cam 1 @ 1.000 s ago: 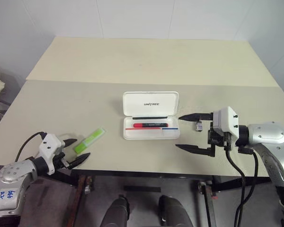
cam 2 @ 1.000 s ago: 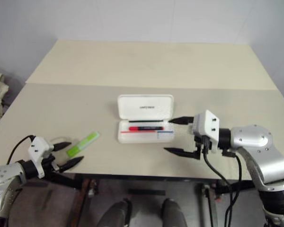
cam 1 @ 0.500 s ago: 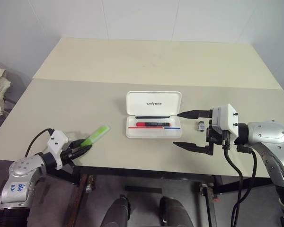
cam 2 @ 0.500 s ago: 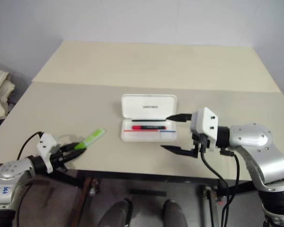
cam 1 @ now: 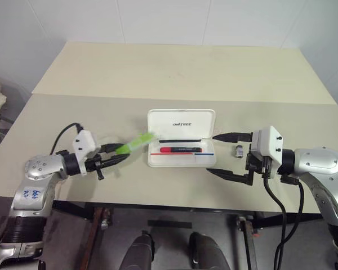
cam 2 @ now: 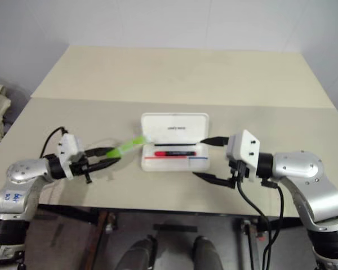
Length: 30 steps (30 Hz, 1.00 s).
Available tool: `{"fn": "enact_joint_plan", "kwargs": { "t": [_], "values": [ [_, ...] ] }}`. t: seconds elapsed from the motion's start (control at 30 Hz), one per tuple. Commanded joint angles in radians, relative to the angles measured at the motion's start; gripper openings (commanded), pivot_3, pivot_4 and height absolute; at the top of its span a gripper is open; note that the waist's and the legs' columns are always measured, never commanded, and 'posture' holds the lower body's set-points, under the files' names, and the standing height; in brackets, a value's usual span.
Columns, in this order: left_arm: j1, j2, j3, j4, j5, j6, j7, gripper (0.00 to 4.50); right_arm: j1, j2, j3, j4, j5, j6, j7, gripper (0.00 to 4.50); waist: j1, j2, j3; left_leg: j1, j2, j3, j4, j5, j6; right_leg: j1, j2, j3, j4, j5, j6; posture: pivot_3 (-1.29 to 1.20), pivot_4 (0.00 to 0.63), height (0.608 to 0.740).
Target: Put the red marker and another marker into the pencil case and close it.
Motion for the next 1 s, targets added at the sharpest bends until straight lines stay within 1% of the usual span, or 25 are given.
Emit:
{"fn": "enact_joint_plan", "kwargs": {
  "t": [0.03, 0.13, 0.3, 0.43, 0.5, 0.73, 1.0],
  "values": [
    [-0.099, 0.013, -0.070, 0.004, 0.039, -0.042, -0.056, 1.08, 0.023, -0.001, -0.040, -0.065, 0.000, -0.015, -0.032, 4.50, 0.002, 0.000, 0.000, 0.000, 0.000, 0.000, 0.000, 0.000, 0.000, 0.000, 0.000, 0.000, 0.000, 0.000, 0.000, 0.00, 0.150, 0.740],
    [-0.190, -0.033, -0.138, 0.060, 0.070, -0.046, -0.060, 1.08, 0.065, 0.002, -0.062, -0.103, 0.001, -0.001, -0.071, 4.50, 0.006, 0.000, 0.000, 0.000, 0.000, -0.001, 0.001, 0.000, 0.000, 0.001, 0.001, 0.000, 0.000, 0.000, 0.000, 0.00, 0.150, 0.740],
    [-0.307, -0.114, -0.241, 0.181, 0.137, -0.114, -0.092, 1.08, 0.132, 0.000, -0.099, -0.168, 0.007, 0.022, -0.126, 4.50, 0.003, -0.001, 0.000, 0.000, -0.001, 0.000, 0.002, 0.000, 0.001, 0.002, 0.001, 0.000, 0.001, 0.001, 0.001, 0.00, 0.150, 0.740],
    [-0.362, -0.155, -0.276, 0.261, 0.155, -0.159, -0.116, 1.08, 0.159, 0.002, -0.117, -0.198, 0.012, 0.037, -0.159, 4.50, -0.003, -0.001, 0.001, 0.000, 0.000, 0.000, 0.002, 0.000, 0.000, 0.001, 0.002, 0.000, 0.003, 0.001, 0.001, 0.00, 0.150, 0.740],
    [-0.395, -0.181, -0.302, 0.316, 0.177, -0.187, -0.126, 1.08, 0.182, 0.003, -0.131, -0.227, 0.012, 0.046, -0.182, 4.50, 0.001, -0.001, 0.001, 0.000, 0.000, 0.000, 0.003, 0.001, 0.000, 0.001, 0.002, 0.000, 0.003, 0.000, 0.002, 0.00, 0.150, 0.740],
    [-0.409, -0.182, -0.305, 0.398, 0.209, -0.244, -0.145, 1.08, 0.238, 0.007, -0.163, -0.281, 0.021, 0.066, -0.232, 4.50, 0.001, -0.002, 0.001, 0.000, 0.000, -0.001, 0.007, 0.000, 0.001, 0.002, 0.003, 0.001, 0.005, 0.001, 0.002, 0.00, 0.150, 0.740],
    [-0.395, -0.176, -0.307, 0.411, 0.228, -0.241, -0.150, 1.08, 0.235, 0.013, -0.153, -0.286, 0.021, 0.070, -0.258, 4.50, 0.002, -0.002, 0.001, 0.000, 0.000, -0.001, 0.008, 0.000, 0.001, 0.002, 0.003, 0.001, 0.005, 0.001, 0.002, 0.00, 0.150, 0.740]
  ]
}}
